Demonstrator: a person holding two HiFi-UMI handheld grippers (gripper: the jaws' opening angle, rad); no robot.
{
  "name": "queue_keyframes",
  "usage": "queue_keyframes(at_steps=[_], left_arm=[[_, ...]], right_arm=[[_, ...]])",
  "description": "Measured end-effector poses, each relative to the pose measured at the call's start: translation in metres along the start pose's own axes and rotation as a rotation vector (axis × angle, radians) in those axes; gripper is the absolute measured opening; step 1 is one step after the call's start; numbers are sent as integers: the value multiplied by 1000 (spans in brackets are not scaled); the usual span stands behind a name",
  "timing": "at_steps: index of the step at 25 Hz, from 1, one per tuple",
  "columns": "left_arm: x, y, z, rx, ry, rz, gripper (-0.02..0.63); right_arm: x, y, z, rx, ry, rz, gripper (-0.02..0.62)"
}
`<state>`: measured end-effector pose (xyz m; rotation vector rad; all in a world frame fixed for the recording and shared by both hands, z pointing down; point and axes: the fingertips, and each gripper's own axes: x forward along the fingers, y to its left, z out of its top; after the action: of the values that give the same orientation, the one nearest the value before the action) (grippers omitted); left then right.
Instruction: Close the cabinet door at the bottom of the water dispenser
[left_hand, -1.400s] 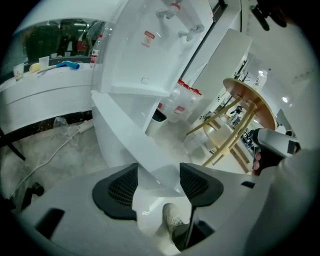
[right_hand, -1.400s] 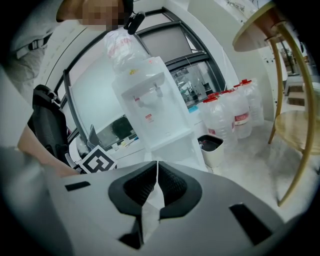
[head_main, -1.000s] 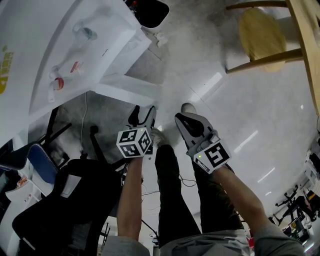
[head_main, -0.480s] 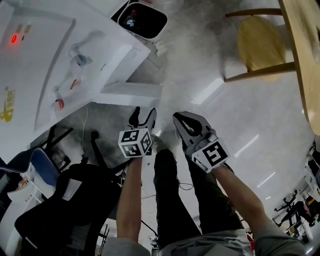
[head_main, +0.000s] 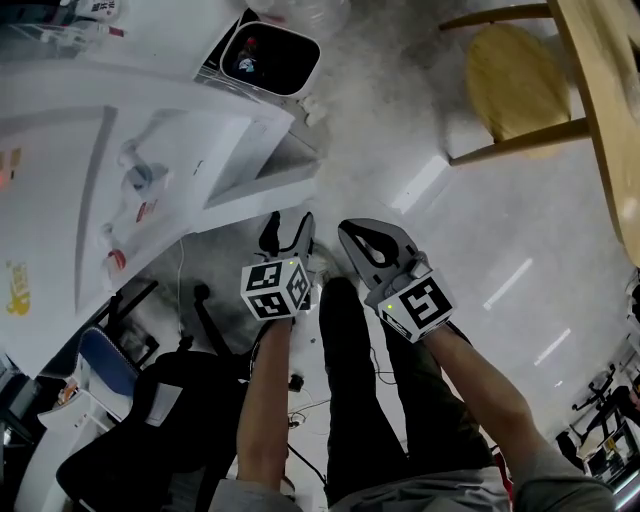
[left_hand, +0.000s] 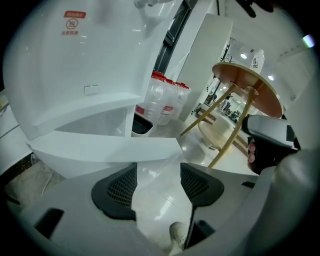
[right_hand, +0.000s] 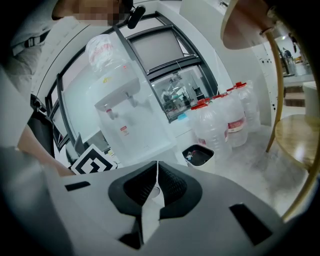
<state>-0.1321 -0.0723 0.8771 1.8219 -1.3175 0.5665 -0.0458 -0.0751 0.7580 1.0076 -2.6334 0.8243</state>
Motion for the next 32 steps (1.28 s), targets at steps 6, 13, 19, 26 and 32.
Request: queue_keyframes(at_steps=[6, 13, 19, 26, 32], left_arm=[[12, 0, 14, 33, 8, -29, 258], [25, 8, 33, 65, 5, -36, 258], [36, 17, 46, 77, 11, -32, 258], [47, 30, 55, 69, 11, -24, 258], [55, 42, 65, 62, -12, -11, 258]], right_arm=[[6, -17, 4, 23, -26, -51, 12], [13, -27, 3, 43, -47, -87, 12], [20, -35, 6, 56, -65, -109, 12], [34, -44, 12, 49, -93, -120, 12], [45, -51, 15, 39, -114, -121, 12]])
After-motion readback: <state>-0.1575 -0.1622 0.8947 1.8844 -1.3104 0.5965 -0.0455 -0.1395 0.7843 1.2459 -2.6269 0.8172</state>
